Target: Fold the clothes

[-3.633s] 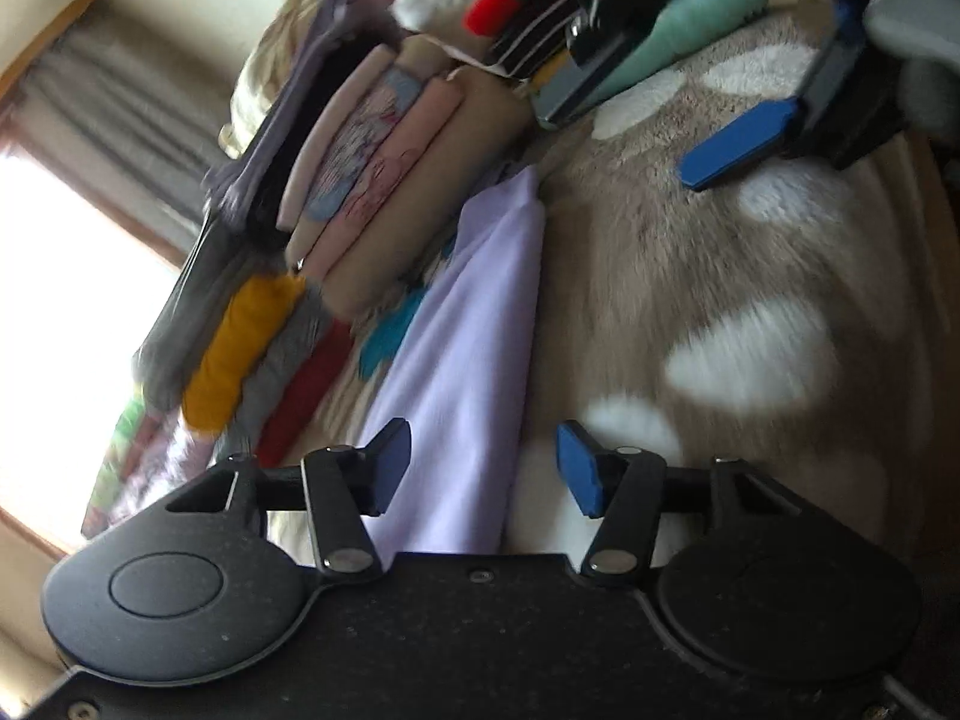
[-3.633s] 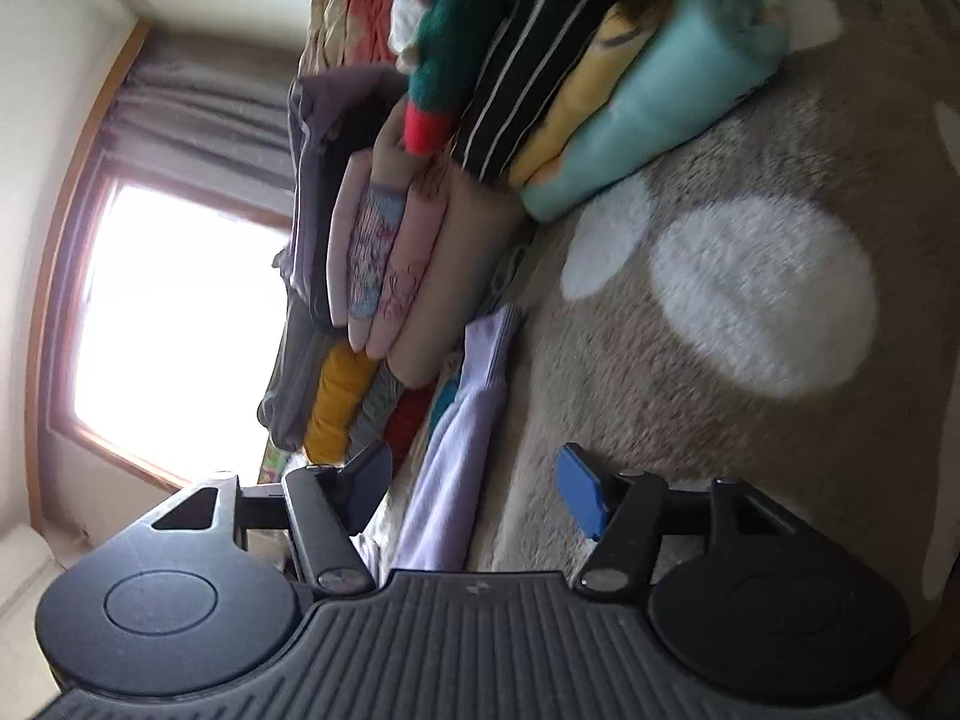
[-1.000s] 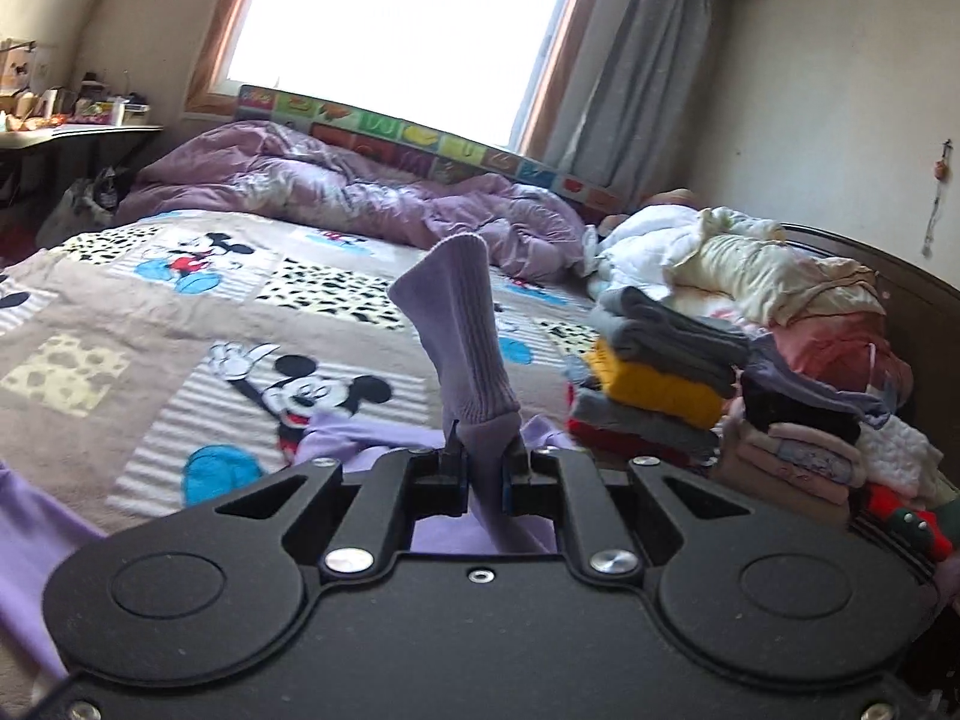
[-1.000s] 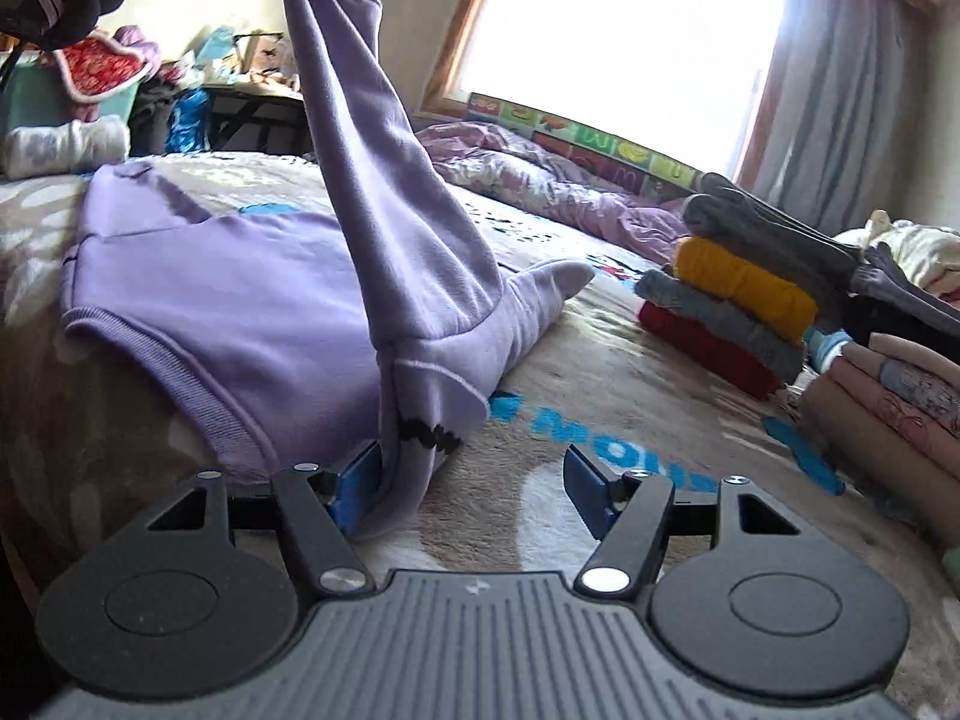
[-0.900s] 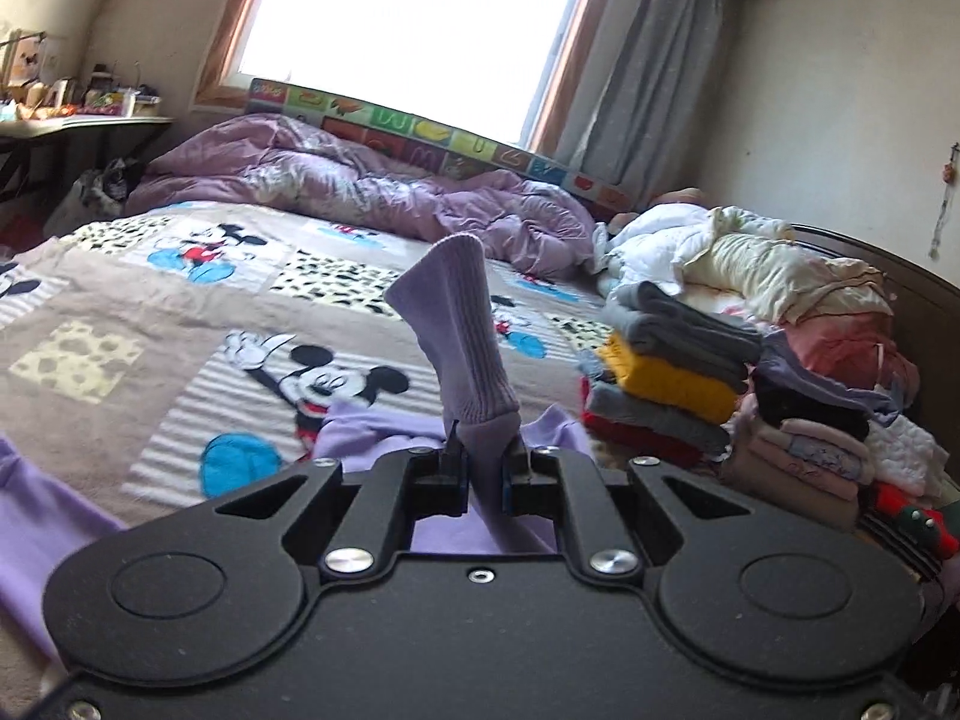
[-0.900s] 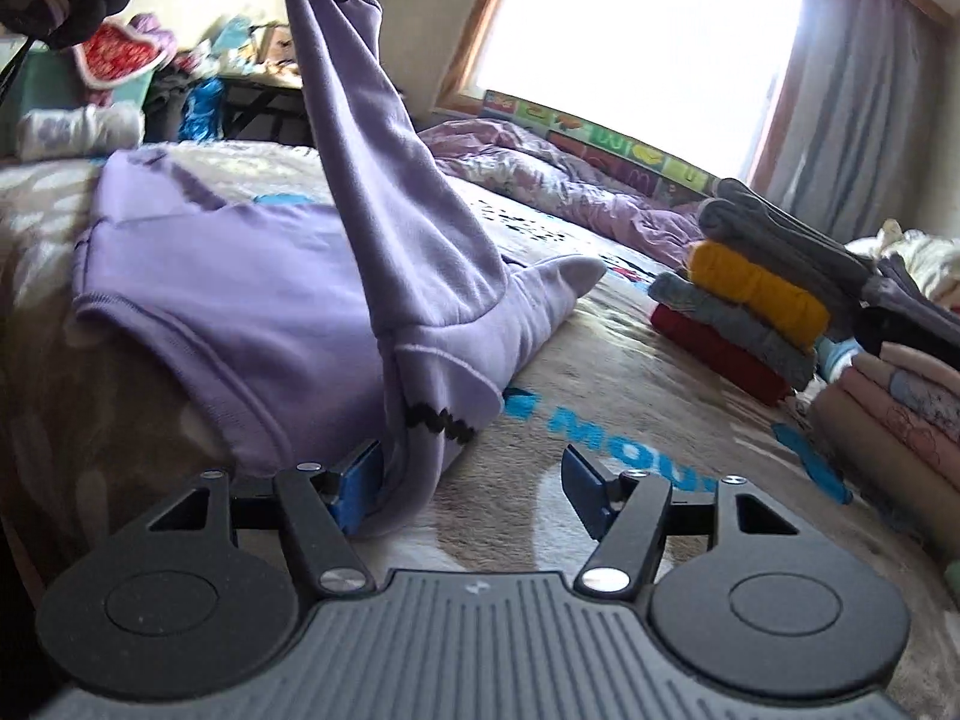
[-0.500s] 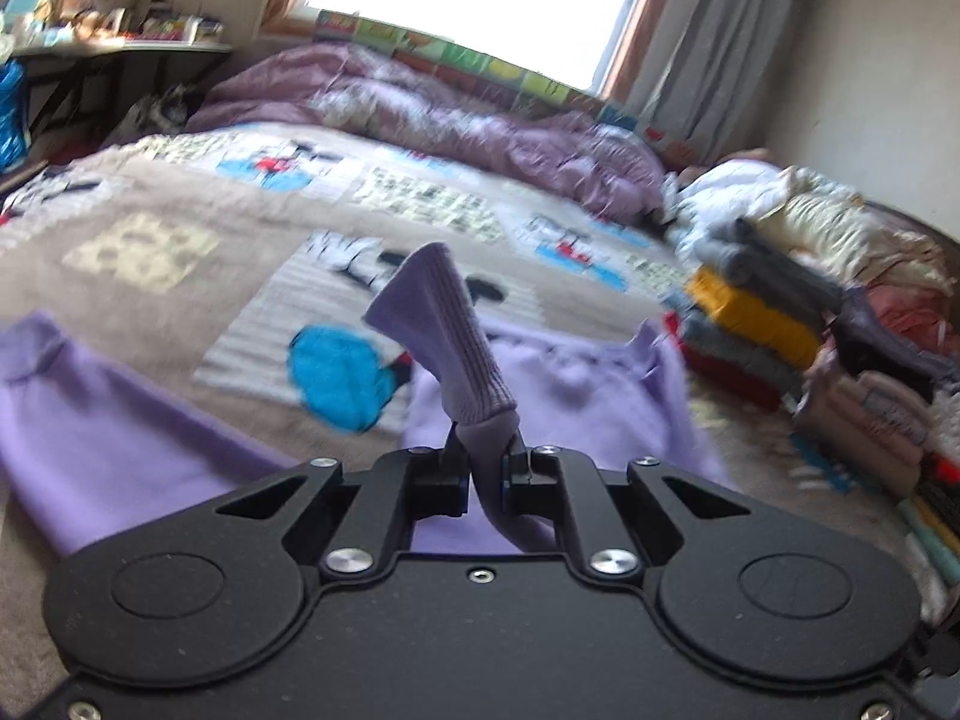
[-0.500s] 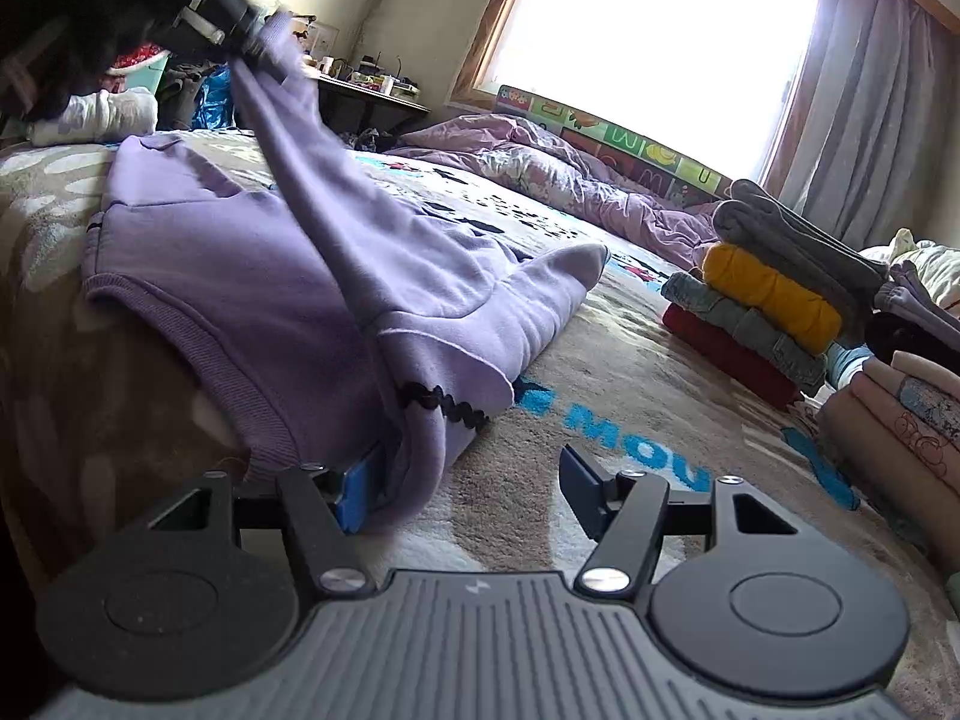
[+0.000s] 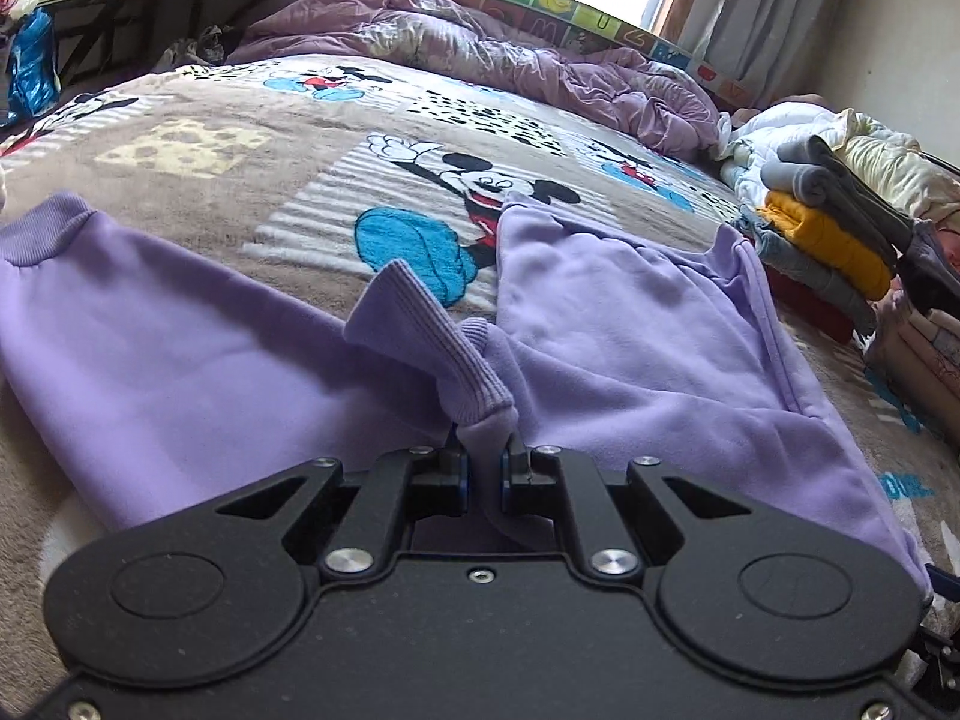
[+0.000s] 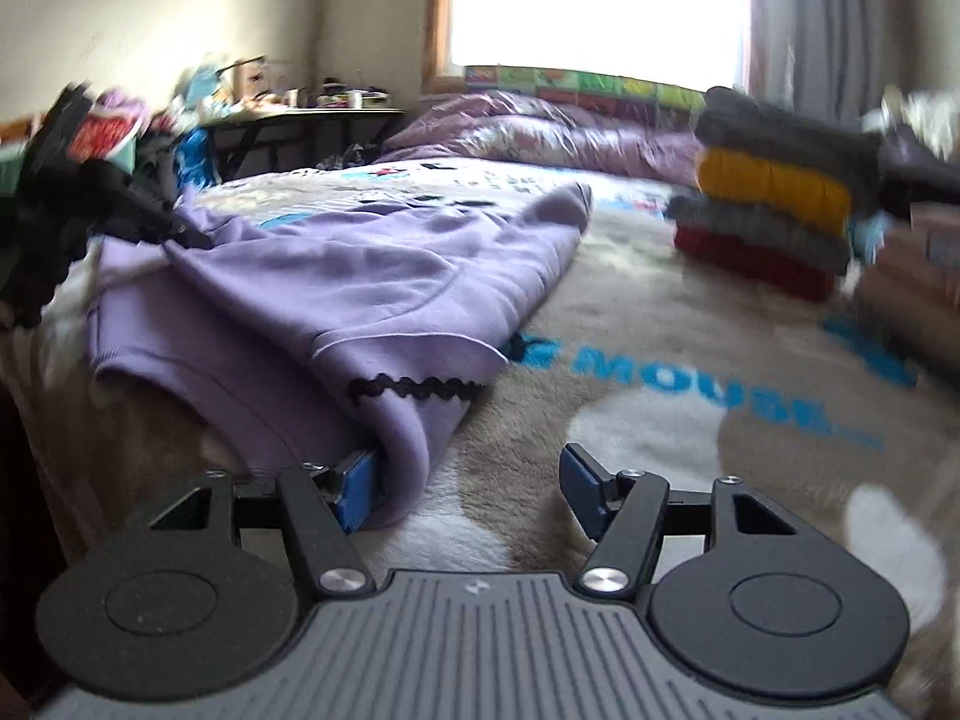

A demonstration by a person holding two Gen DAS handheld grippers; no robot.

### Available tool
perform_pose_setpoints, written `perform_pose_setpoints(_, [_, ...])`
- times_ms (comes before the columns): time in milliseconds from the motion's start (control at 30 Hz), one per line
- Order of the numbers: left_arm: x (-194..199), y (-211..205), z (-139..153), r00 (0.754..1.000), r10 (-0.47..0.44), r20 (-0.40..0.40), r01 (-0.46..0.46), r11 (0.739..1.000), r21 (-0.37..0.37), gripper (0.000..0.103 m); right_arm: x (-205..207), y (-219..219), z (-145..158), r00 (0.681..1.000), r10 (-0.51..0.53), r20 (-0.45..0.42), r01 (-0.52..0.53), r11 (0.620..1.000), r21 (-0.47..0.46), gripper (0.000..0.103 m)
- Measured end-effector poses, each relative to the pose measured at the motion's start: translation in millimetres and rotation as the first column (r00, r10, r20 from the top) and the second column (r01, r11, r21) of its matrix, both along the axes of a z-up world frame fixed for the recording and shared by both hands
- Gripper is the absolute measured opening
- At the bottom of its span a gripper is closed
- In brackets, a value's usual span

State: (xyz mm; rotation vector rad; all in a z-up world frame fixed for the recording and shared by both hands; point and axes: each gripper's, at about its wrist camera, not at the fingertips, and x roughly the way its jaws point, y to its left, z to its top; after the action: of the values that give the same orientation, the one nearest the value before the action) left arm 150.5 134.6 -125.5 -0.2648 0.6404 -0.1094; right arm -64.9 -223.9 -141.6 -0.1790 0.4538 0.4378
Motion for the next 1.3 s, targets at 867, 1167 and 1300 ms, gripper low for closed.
perform_pose_setpoints(867, [36,-103,87,0.972,-0.213,0.099,0.204,0.974,0.095,0.048,-3,45,14,0.958,0.206,0.197,-0.174,0.97,-0.172,0.064])
perform_pose_setpoints(1167, [150,-185,83,0.951,-0.308,0.032,0.305,0.95,0.072,0.048,11,38,7,0.963,0.23,0.138,-0.21,0.967,-0.146,0.046])
perform_pose_setpoints(1300, [197,-210,76,0.947,-0.319,-0.014,0.319,0.944,0.086,0.047,15,35,6,0.964,0.236,0.12,-0.223,0.968,-0.117,0.044])
